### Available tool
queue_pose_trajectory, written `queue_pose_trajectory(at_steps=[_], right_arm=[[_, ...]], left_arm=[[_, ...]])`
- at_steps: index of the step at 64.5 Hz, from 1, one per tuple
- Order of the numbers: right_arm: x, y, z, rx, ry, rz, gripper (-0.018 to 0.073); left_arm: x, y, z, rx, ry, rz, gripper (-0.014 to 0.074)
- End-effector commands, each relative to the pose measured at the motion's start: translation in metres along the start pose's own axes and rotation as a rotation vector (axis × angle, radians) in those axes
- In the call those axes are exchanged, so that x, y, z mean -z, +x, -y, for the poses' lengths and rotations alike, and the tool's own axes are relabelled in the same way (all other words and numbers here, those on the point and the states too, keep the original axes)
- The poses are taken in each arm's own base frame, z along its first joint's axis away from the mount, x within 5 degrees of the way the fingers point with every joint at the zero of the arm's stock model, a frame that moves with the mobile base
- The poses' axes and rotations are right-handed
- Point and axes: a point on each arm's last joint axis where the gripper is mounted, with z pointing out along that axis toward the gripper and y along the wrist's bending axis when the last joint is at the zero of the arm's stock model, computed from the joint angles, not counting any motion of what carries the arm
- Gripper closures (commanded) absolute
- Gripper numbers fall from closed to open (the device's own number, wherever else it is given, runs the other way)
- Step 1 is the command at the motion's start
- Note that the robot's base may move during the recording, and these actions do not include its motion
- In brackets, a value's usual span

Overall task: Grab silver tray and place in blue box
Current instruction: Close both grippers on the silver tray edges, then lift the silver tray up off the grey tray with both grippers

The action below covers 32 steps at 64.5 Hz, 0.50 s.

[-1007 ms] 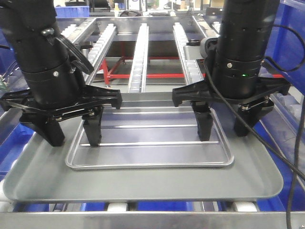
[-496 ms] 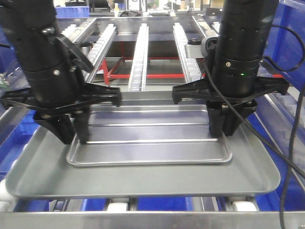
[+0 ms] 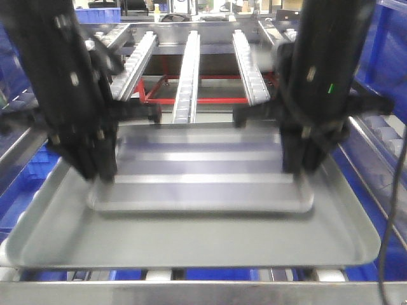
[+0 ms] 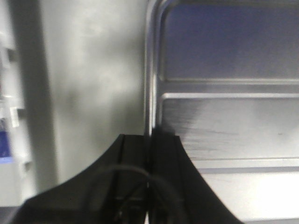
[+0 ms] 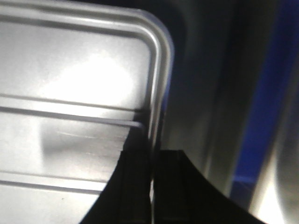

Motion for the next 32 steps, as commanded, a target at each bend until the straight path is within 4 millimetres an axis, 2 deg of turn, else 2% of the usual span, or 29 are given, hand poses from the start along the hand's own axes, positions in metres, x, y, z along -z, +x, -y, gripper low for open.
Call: queue_pose_trajectory(at_steps=[1,12,21,32], right_arm=[[0.049,-0.007,0.01,0.031,0.005,0.116,0.0503],[0.095,-0.001,0.018,0.013,-0.025,0.193,0.0503],[0.124,0.008,0.019,0.025,-0.057,0.249,0.0503],[0.149,0.019,0.018,0.044,-0.077,0.27,0.0503]], left_arm=[[0.052,-0.01,-0.002,-0.022,0.033,0.125,0.0692],[0.106,-0.003,-0.007,-0.008,0.088,0.207,0.0692],[0.148,0.005,-0.001,-0.043,0.138,0.268,0.0692],[0.176,0.014,0.01,-0.087,0.13,0.237,0.0692]])
